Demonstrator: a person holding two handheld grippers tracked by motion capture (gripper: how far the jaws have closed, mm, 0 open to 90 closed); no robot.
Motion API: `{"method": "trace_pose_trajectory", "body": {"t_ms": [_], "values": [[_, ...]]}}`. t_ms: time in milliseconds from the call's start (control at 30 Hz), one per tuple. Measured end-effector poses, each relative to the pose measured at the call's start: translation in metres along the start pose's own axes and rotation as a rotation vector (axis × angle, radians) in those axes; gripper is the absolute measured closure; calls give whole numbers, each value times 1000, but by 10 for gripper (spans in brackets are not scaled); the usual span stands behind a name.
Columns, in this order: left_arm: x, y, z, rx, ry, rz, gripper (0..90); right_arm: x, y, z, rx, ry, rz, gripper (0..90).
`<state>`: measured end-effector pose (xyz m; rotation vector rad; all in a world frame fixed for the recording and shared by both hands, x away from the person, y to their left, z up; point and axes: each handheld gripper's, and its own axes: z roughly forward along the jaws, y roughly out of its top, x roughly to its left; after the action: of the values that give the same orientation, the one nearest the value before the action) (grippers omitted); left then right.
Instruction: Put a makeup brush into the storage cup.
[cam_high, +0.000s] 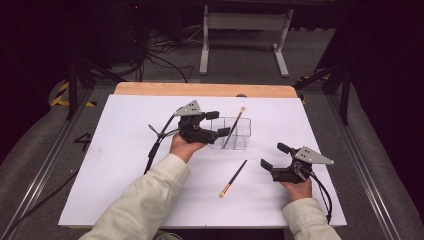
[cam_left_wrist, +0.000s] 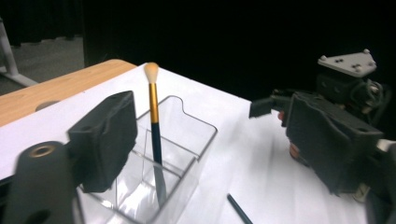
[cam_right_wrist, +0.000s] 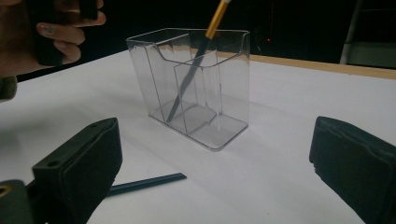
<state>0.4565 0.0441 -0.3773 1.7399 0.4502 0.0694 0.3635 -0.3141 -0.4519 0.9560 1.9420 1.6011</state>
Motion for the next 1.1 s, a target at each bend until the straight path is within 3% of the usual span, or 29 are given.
{"method": "trace_pose_trajectory", "body": {"t_ms": [200, 433, 567, 733, 900, 1100], "values": [[-10, 0, -24, 13, -3, 11, 90, 1, 2, -3, -13, 1, -2, 32], [-19, -5, -51, 45, 15, 52, 56, 4, 4, -6, -15, 22, -3, 32], [-21, -10, -60, 49, 14, 48, 46, 5, 6, -9, -17, 26, -3, 30], [-22, -17, -77, 46, 53, 64, 51, 4, 12, -16, -18, 26, -12, 18], [-21, -23, -91, 50, 72, 51, 48, 4, 21, -24, -4, 29, -17, 3], [-27, -36, -111, 83, 123, 91, 43, 7, 32, -26, 10, 55, -32, 2]]}}
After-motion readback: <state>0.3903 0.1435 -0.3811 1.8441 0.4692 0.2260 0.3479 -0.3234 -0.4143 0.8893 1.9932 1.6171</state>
